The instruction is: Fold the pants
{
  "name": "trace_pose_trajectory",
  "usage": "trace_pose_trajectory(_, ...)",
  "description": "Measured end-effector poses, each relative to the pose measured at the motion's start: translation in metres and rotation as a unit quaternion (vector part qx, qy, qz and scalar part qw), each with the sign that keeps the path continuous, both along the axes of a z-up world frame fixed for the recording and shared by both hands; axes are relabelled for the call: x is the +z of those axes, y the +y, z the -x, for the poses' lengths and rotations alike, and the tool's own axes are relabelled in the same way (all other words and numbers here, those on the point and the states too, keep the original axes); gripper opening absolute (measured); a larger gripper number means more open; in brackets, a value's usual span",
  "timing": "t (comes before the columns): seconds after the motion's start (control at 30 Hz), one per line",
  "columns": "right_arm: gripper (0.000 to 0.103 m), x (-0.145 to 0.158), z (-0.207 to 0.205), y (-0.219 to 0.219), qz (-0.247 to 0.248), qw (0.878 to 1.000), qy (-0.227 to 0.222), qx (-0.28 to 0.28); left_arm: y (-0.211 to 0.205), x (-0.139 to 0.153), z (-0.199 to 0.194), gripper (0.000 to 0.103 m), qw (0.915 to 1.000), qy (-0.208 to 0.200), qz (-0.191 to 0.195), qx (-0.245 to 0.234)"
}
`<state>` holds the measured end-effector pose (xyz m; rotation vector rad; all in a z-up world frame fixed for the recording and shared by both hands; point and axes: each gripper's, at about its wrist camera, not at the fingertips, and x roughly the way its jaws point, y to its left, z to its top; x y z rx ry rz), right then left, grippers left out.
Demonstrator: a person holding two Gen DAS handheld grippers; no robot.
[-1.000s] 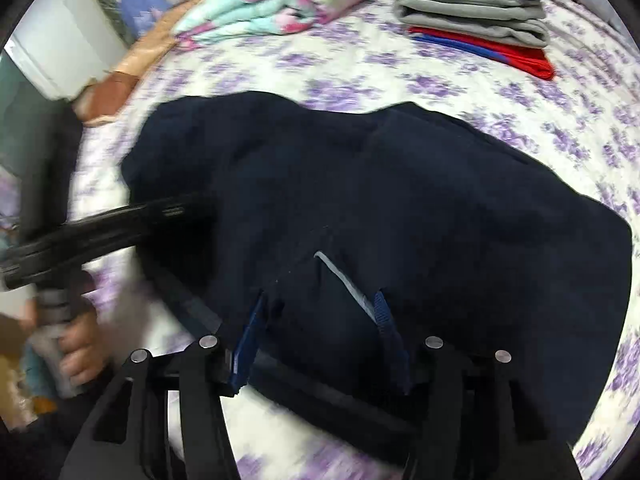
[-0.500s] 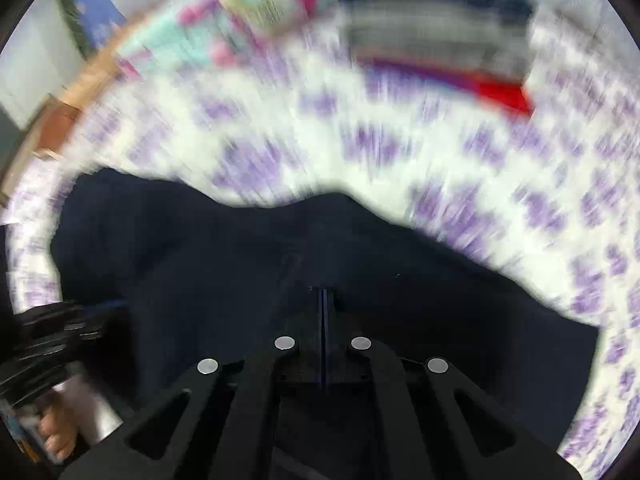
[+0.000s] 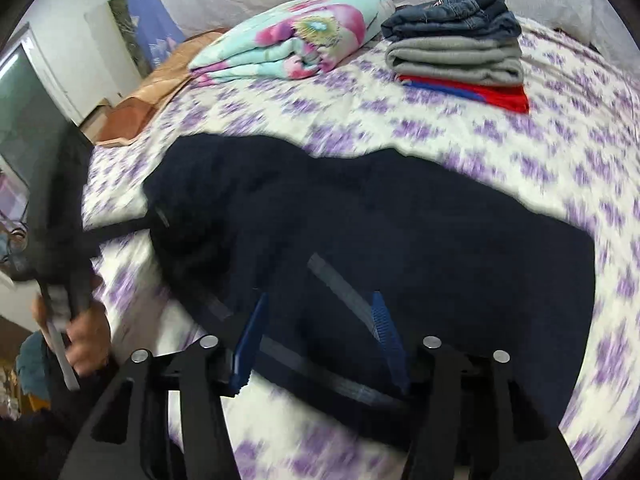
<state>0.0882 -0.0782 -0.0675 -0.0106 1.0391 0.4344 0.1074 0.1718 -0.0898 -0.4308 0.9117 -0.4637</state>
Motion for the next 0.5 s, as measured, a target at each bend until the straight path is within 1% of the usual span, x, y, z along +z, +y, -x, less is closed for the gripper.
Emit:
trace_pose_trajectory(0.03, 0.057, -0.002, 0.008, -0.002, -0.009, 1.000, 0.002, 0.001, 0.010, 0.011, 0.015, 0.068, 0.9995, -0.019, 0.012, 0.022)
trace_pose_trajectory(0.07, 0.057, -0.004, 0.018, -0.005, -0.023, 1.000, 0.002, 0.002, 0.022, 0.020, 0.032, 0.083, 0.9975, -0.040, 0.018, 0.055)
trace_pose_trajectory(0.13, 0.057, -0.006, 0.031, -0.009, -0.045, 0.999, 0.002, 0.005, 0.038, 0.030, 0.054, 0.084, 0.9936, -0.056, 0.018, 0.096)
trace_pose_trajectory(0.17, 0.057, -0.006, 0.035, -0.010, -0.053, 0.999, 0.001, 0.007, 0.050, 0.030, 0.064, 0.084, 0.9915, -0.048, 0.021, 0.119)
trace_pose_trajectory(0.23, 0.057, -0.005, 0.043, -0.010, -0.066, 0.998, -0.004, 0.014, 0.064, 0.024, 0.073, 0.084, 0.9884, -0.025, 0.034, 0.146)
trace_pose_trajectory(0.33, 0.058, -0.001, 0.050, -0.012, -0.078, 0.997, -0.013, 0.022, 0.079, 0.003, 0.080, 0.084, 0.9818, 0.016, 0.065, 0.178)
trace_pose_trajectory(0.37, 0.058, -0.001, 0.051, -0.013, -0.081, 0.996, -0.015, 0.024, 0.080, -0.005, 0.079, 0.084, 0.9792, 0.031, 0.076, 0.185)
trace_pose_trajectory(0.47, 0.058, 0.000, 0.056, -0.017, -0.085, 0.996, -0.018, 0.027, 0.075, -0.022, 0.063, 0.084, 0.9756, 0.057, 0.110, 0.181)
trace_pose_trajectory(0.5, 0.058, 0.000, 0.057, -0.020, -0.087, 0.996, -0.019, 0.025, 0.072, -0.026, 0.057, 0.084, 0.9755, 0.062, 0.112, 0.179)
